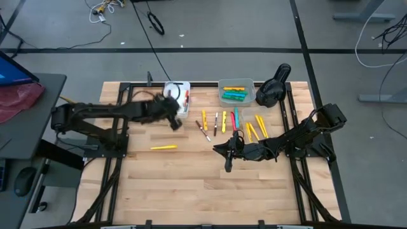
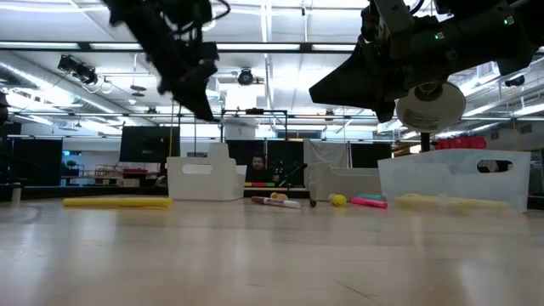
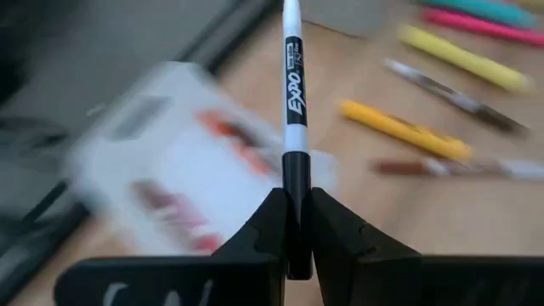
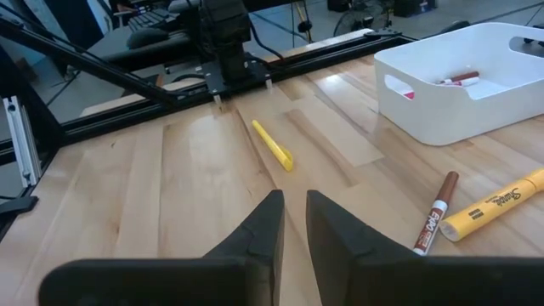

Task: Pick & Place Markers
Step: Put the black marker pen into the white bin

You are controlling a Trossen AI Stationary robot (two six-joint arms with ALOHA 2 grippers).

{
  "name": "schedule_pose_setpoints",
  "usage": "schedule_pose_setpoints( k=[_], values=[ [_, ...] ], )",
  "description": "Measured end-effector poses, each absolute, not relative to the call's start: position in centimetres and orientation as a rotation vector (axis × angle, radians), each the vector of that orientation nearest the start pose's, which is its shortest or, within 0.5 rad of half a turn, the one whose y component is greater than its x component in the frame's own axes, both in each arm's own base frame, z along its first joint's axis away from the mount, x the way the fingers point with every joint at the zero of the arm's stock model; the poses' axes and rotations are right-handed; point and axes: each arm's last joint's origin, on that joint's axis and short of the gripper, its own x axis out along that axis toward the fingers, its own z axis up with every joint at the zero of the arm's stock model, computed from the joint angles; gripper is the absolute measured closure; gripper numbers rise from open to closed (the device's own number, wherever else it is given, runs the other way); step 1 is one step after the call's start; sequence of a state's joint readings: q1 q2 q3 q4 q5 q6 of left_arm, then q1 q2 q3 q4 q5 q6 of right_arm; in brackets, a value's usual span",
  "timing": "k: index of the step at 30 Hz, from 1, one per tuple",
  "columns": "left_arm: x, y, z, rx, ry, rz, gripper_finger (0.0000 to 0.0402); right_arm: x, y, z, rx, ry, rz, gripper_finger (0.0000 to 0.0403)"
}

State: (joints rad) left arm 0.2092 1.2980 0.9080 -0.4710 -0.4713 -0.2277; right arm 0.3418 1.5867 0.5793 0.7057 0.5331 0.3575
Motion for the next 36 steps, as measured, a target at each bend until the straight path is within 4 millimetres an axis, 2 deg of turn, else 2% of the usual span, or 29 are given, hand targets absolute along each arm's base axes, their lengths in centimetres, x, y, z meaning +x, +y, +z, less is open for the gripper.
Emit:
schedule_pose_setpoints(
  k=[3,6,11,18,22,27,32,36],
  values=[
    [24.1,8.6,27.3,-0.162,0.850,0.850,0.0366,28.2,8.5,16.5,0.226,0.236,-0.236,0.0347],
    [23.2,10.6,27.3,-0.289,0.923,0.864,0.0366,28.2,8.5,16.5,0.226,0.236,-0.236,0.0347],
    [23.2,13.8,24.5,-0.410,1.050,0.860,0.0366,28.2,8.5,16.4,0.225,0.239,-0.237,0.0347],
    [25.4,17.3,20.8,-0.458,1.142,0.889,0.0355,28.2,8.5,16.4,0.225,0.241,-0.237,0.0347],
    [26.6,18.3,19.4,-0.456,1.183,0.887,0.0345,28.2,8.5,16.4,0.224,0.245,-0.238,0.0347],
    [27.2,18.6,18.3,-0.428,1.221,0.860,0.0341,28.2,8.5,16.4,0.224,0.247,-0.238,0.0347],
    [27.3,18.6,18.2,-0.384,1.240,0.827,0.0335,28.2,8.5,16.4,0.224,0.247,-0.238,0.0347],
    [27.2,18.6,18.7,-0.343,1.236,0.801,0.0311,28.2,8.5,16.3,0.260,0.248,-0.230,0.0347]
  ],
)
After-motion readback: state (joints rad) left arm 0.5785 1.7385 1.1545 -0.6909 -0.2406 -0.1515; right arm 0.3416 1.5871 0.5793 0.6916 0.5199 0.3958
